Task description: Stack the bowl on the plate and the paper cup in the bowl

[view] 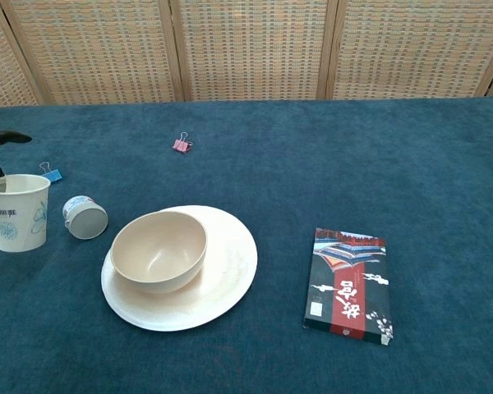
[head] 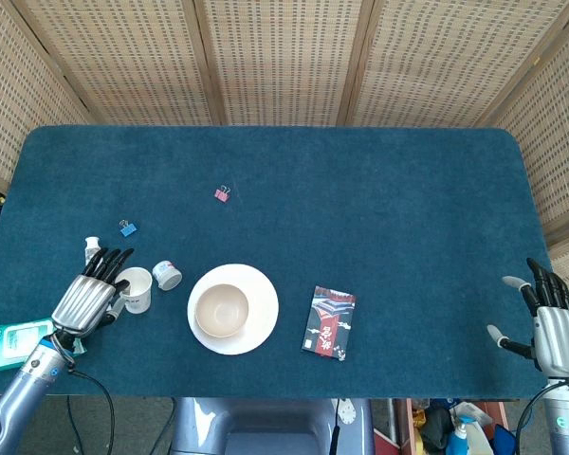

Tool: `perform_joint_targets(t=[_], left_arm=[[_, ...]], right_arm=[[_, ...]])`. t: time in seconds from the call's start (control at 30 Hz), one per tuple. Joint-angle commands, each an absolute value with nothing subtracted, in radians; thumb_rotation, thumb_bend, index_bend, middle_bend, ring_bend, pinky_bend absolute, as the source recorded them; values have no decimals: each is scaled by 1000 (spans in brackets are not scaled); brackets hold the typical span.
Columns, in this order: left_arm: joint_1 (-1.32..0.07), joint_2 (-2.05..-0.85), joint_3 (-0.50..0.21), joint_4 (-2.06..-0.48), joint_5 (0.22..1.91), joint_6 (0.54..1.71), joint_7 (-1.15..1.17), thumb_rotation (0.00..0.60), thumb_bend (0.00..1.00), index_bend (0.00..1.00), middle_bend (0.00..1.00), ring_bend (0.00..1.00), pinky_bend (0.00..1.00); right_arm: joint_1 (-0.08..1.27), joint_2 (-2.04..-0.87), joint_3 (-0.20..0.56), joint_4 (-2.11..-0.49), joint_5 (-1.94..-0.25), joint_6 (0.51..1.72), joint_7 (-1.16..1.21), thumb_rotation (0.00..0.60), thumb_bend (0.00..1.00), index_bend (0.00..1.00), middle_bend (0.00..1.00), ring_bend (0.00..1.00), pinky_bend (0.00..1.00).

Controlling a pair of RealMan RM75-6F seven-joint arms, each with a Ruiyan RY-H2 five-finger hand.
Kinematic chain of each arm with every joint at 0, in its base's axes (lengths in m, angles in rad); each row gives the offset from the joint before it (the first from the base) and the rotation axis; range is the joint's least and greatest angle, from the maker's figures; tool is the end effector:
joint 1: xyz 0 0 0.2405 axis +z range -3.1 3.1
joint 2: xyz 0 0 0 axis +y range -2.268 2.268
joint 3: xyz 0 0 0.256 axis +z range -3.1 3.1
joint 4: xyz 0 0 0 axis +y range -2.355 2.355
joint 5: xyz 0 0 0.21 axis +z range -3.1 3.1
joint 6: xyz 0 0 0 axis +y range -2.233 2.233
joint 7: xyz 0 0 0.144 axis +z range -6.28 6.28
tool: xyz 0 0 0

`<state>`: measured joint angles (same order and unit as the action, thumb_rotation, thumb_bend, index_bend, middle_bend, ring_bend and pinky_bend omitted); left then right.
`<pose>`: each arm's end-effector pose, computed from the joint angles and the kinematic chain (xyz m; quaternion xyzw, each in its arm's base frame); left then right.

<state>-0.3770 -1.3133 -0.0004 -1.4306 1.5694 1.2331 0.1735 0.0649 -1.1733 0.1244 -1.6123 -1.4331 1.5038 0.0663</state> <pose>-0.2731 0.2544 0.0682 -0.7533 -0.2913 -0.3376 0.4834 -0.3120 -0.1892 0.1585 0.5264 -0.4167 0.4365 0.5990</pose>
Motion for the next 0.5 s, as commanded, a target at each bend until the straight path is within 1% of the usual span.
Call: perform_joint_targets(t=[0.03, 0.27, 0.37, 0.5], left_arm=[[-398, -1294, -26, -1470, 1574, 1240, 188, 600, 503, 603, 4, 0, 0], [-445, -1283, -73, -1559, 1573, 1228, 232, 600, 503, 603, 9, 0, 0], [-471, -1288, -93, -1608, 1565, 1207, 256, 600, 503, 603, 9, 0, 0], [-522, -1324, -116, -1666, 1557, 1158, 325, 600, 503, 603, 9, 0, 0]], right_arm=[[65, -1173, 125, -1613, -1433, 1504, 67, 600, 148, 223, 0, 0, 0], [63, -1170, 128, -1610, -1428, 1507, 75, 600, 148, 223, 0, 0, 0], [63, -1169, 130, -1610, -1426, 1506, 81, 600, 148, 223, 0, 0, 0], [61, -1165, 134, -1609, -1421, 1509, 89, 600, 148, 223, 0, 0, 0]])
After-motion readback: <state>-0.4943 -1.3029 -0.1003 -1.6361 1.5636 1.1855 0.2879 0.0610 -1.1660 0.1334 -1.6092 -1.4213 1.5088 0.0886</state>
